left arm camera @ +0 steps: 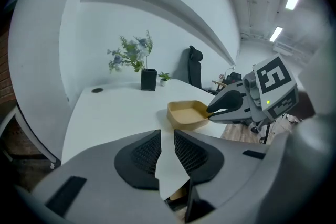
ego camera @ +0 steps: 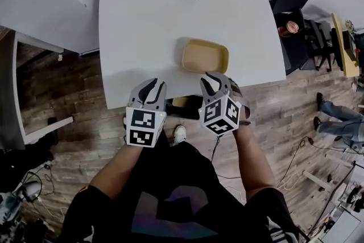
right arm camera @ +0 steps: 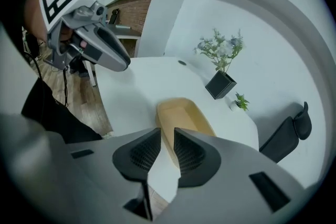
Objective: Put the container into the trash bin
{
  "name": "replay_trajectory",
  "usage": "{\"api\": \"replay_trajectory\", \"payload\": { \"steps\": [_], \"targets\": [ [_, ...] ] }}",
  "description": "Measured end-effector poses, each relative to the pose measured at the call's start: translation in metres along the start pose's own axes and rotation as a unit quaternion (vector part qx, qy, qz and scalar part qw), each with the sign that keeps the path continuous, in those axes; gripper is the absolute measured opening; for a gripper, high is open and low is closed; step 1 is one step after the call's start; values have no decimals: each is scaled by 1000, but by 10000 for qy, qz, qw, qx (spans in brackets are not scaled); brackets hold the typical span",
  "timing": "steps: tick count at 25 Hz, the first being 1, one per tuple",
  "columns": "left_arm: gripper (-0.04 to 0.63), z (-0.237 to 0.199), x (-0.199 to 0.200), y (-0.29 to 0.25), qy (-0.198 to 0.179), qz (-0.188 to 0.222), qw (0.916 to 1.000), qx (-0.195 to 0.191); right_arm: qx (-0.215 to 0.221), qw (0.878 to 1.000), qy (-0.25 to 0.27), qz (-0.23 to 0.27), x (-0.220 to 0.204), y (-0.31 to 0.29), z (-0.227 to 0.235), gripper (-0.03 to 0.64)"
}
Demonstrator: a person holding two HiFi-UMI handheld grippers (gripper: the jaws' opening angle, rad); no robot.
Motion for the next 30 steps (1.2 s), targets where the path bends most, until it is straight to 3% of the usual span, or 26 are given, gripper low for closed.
{"api": "replay_trajectory", "payload": {
  "steps": [9,18,23,30],
  "targets": [
    [78,-31,8,-34,58,-183,9997,-143,549,9944,649,-624,-1,-47,-5,95],
    [78,-35,3,-12,185,-73,9998,-14,553,9835,1416,-979,-1,-51,-15,37],
    [78,-16,-3,24,230,193,9995,87,458,9831,1551,-858,1,-18,-36,32],
    [78,50,-29,76,161,525,9985,31,300,9892,1319,-561,-15,61,-80,31]
  ]
}}
Point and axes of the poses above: the fingertips, and each gripper's own axes: y backward along the fingers, z to its right, x out of its top, the point moved 7 cm from there along y, backward along the fingers, and after that the axes turned 11 degrees about y, right-handed, at the moved point
